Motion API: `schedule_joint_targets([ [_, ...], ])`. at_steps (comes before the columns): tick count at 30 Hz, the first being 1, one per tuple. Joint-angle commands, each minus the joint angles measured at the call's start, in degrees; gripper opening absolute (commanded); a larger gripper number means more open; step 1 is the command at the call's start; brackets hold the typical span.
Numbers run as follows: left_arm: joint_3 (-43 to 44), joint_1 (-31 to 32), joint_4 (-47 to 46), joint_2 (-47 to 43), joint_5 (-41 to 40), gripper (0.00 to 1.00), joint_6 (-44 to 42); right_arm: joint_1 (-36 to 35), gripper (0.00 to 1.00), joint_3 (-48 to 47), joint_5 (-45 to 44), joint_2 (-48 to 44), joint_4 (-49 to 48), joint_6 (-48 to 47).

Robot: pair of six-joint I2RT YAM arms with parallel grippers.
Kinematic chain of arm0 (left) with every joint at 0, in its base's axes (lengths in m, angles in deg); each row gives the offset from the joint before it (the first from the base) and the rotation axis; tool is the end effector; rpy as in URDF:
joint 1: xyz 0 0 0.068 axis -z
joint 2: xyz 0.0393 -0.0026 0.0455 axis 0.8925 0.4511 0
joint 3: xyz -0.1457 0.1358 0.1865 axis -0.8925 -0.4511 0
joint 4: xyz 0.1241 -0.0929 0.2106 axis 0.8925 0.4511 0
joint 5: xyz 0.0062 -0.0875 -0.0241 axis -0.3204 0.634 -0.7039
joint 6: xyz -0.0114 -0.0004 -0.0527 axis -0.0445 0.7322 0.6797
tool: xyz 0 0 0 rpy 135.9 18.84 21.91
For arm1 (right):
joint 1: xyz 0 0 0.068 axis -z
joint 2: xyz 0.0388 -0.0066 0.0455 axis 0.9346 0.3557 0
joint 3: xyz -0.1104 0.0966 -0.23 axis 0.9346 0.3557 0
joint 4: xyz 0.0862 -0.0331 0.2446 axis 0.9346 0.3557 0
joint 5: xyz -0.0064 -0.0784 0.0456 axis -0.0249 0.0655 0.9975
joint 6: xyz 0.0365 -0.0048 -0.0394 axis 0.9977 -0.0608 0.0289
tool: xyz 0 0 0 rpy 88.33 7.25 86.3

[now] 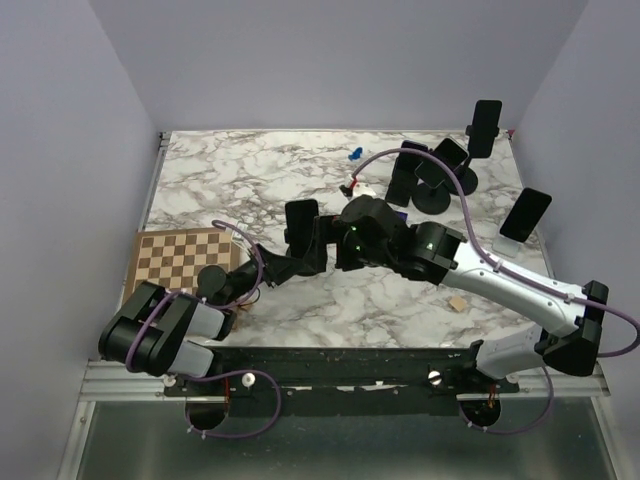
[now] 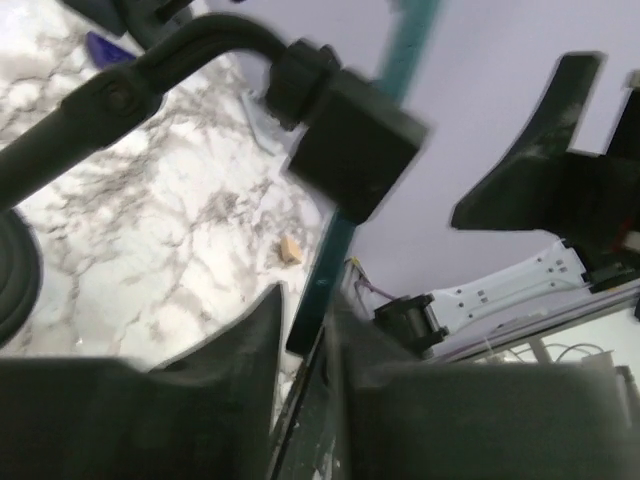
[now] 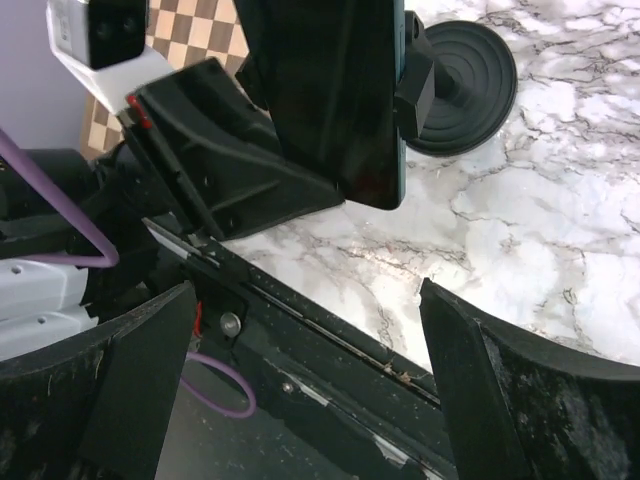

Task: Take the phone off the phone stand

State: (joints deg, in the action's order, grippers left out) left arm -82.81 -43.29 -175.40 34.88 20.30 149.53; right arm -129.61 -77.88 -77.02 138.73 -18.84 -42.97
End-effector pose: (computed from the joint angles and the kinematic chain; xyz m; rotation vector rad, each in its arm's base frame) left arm 0.1763 -0.0867 0.1746 -0.0566 1.6378 -1.6833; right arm 0.1516 0.2532 0.3701 -0.2323 2.3198 0.7512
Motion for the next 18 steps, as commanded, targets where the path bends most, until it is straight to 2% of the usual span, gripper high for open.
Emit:
schedule_joint_targets([
  [1, -2.0, 0.2, -3.7, 4.1, 0.2, 0.45, 2.9, -0.9, 1.0, -7.1, -5.7, 5.1, 3.4, -1.6],
  [2, -2.2, 0.2, -3.7, 4.1, 0.0, 0.54, 3.1, -1.4, 1.0, -9.5, -7.7, 6.8, 5.0, -2.0],
  [5, -4.1, 0.1, -3.5, 2.1, 0.0, 0.67, 2.7, -2.6, 1.0, -14.5, -11.8, 10.5, 7.7, -3.6],
  [8, -5.7, -0.3, -0.6, -2.2, 0.5, 0.73, 1.8, -2.6, 1.0, -17.1, -13.4, 13.3, 8.7, -4.5],
  [10, -6.6, -0.6, 5.7, -7.9, 0.7, 0.76, -0.1, -2.6, 1.0, -18.6, -14.9, 15.1, 9.4, -4.8],
  [12, -5.8, -0.7, 19.0, -16.4, 0.3, 0.76, -4.5, -2.7, 1.0, -19.9, -16.2, 16.2, 9.5, -5.2],
  [14, -2.7, -0.7, 39.2, -28.2, -1.9, 0.76, -11.3, -2.7, 1.0, -21.4, -16.9, 17.1, 9.4, -5.7],
  [16, 2.1, -0.7, 62.7, -41.2, -6.9, 0.81, -18.8, -2.7, 1.0, -22.3, -17.5, 17.8, 9.1, -6.6],
  [18, 5.8, -1.2, 77.4, -50.4, -10.7, 0.88, -24.2, -2.7, 1.0, -22.8, -18.4, 18.3, 8.7, -7.5],
])
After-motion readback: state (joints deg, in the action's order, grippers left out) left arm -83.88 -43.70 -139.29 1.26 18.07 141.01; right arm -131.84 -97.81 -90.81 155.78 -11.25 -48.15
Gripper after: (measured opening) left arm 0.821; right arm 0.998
